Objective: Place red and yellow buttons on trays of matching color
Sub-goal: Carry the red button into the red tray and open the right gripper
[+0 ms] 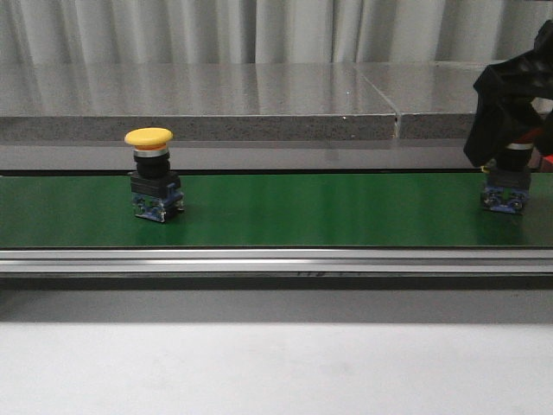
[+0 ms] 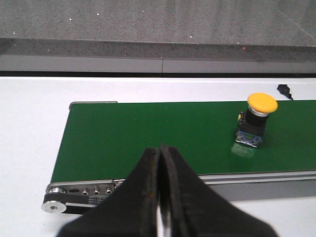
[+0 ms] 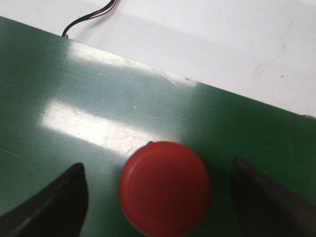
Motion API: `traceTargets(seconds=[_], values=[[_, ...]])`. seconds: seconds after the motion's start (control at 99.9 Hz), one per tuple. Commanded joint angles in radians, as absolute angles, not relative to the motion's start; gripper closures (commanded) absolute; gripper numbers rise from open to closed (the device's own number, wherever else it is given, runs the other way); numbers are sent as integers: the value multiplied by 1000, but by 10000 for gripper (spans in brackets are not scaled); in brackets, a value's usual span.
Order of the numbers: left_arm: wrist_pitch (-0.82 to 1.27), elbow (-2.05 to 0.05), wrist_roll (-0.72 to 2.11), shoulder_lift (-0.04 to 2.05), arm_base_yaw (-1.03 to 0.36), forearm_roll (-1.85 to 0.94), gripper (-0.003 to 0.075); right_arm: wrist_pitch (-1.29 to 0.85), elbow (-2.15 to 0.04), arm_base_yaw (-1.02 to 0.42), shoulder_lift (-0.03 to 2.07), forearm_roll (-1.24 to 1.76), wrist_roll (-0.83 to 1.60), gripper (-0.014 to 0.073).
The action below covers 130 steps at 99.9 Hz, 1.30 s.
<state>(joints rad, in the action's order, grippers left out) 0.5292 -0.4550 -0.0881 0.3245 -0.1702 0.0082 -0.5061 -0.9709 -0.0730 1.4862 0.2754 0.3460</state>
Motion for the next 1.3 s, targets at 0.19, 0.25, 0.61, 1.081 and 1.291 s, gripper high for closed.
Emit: traceTargets(seconds=[0.19, 0.25, 0.61, 1.081, 1.291], values=[[456, -483, -88, 332, -179, 0, 739, -495, -1016, -76, 1468, 289, 356, 417], [456, -483, -88, 332, -179, 0, 739, -519, -1040, -74, 1468, 289, 356, 417], [456, -483, -88, 332, -179, 0, 739, -664, -1321, 144, 1470, 289, 356, 417], [456, -483, -88, 332, -179, 0, 739, -659, -1575, 488, 1659, 289, 349, 417], [456, -483, -88, 332, -179, 0, 739, -670, -1714, 526, 1814, 289, 349, 417]])
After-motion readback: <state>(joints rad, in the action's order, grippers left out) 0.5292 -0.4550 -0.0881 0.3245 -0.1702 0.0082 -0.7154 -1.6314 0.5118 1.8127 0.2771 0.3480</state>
